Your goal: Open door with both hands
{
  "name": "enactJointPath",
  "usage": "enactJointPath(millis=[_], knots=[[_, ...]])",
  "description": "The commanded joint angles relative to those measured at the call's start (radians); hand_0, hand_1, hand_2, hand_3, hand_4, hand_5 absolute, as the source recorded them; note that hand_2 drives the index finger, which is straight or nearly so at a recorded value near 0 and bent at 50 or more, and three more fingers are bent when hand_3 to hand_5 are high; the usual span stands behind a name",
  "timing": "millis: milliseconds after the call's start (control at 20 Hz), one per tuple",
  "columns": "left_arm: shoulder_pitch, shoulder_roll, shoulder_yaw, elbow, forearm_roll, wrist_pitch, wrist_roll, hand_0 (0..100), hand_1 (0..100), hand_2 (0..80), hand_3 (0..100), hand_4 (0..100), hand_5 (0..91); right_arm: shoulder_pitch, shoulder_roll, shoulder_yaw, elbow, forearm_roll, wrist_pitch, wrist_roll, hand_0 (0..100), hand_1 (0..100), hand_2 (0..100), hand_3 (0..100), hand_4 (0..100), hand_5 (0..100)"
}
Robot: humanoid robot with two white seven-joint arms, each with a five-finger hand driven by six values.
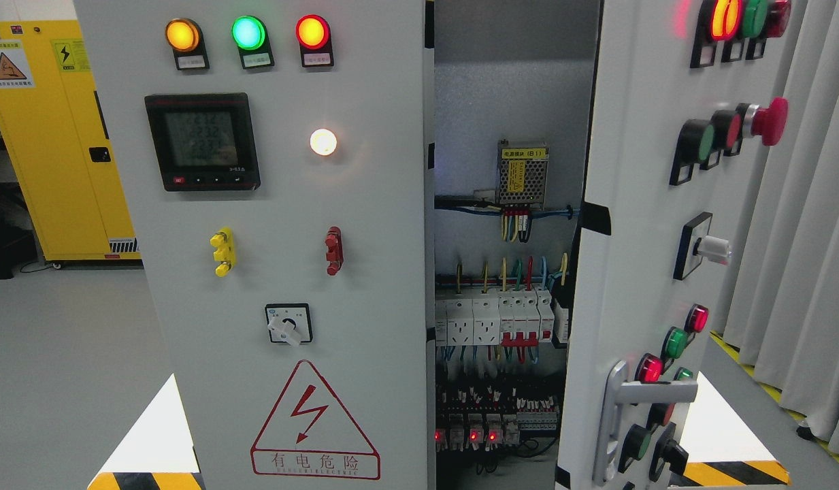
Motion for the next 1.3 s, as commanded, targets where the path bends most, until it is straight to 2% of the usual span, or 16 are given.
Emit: enactJointPath(millis=[0, 100, 200, 300, 451, 551, 651, 751, 851, 1051, 1252], knots=[[0.000, 0.069, 0.004, -0.436, 0.054, 0.002, -0.072, 0, 0, 0.0, 0, 0, 0.0, 0.000, -0.025, 0.000, 0.000, 0.000, 0.001, 0.000, 22, 1, 0, 0, 0, 0], [-0.005, 0.101, 0.001, -0.505, 0.057, 0.002, -0.117, 0, 0, 0.0, 0, 0, 0.0, 0.000, -0.025, 0.000, 0.000, 0.000, 0.001, 0.000, 22, 1, 0, 0, 0, 0], [-0.003, 0.138, -0.008, -0.585, 0.060, 0.004, -0.204, 0, 0, 0.0, 0, 0, 0.0, 0.000, -0.025, 0.000, 0.000, 0.000, 0.001, 0.000, 22, 1, 0, 0, 0, 0], [-0.003, 0.163, -0.022, -0.646, 0.060, 0.004, -0.263, 0, 0, 0.0, 0, 0, 0.0, 0.000, -0.025, 0.000, 0.000, 0.000, 0.001, 0.000, 22, 1, 0, 0, 0, 0], [-0.008, 0.207, -0.026, -0.726, 0.061, 0.033, -0.266, 0, 0, 0.0, 0, 0, 0.0, 0.000, -0.025, 0.000, 0.000, 0.000, 0.001, 0.000, 22, 1, 0, 0, 0, 0], [-0.008, 0.224, -0.023, -0.816, 0.093, 0.101, -0.266, 0, 0, 0.0, 0, 0, 0.0, 0.000, -0.025, 0.000, 0.000, 0.000, 0.001, 0.000, 22, 1, 0, 0, 0, 0], [-0.011, 0.250, -0.017, -0.927, 0.161, 0.216, -0.264, 0, 0, 0.0, 0, 0, 0.0, 0.000, -0.025, 0.000, 0.000, 0.000, 0.001, 0.000, 22, 1, 0, 0, 0, 0], [-0.035, 0.261, -0.013, -0.993, 0.170, 0.287, -0.264, 0, 0, 0.0, 0, 0, 0.0, 0.000, -0.026, 0.000, 0.000, 0.000, 0.001, 0.000, 22, 1, 0, 0, 0, 0], [-0.084, 0.266, -0.010, -1.010, 0.172, 0.294, -0.264, 0, 0, 0.0, 0, 0, 0.0, 0.000, -0.026, 0.000, 0.000, 0.000, 0.001, 0.000, 22, 1, 0, 0, 0, 0], [-0.216, 0.345, -0.010, -1.008, 0.195, 0.298, -0.264, 0, 0, 0.0, 0, 0, 0.0, 0.000, -0.026, 0.000, 0.000, 0.000, 0.001, 0.000, 22, 1, 0, 0, 0, 0], [-0.336, 0.346, -0.022, -1.005, 0.239, 0.430, -0.264, 0, 0, 0.0, 0, 0, 0.0, 0.000, -0.026, 0.000, 0.000, 0.000, 0.001, 0.000, 22, 1, 0, 0, 0, 0]])
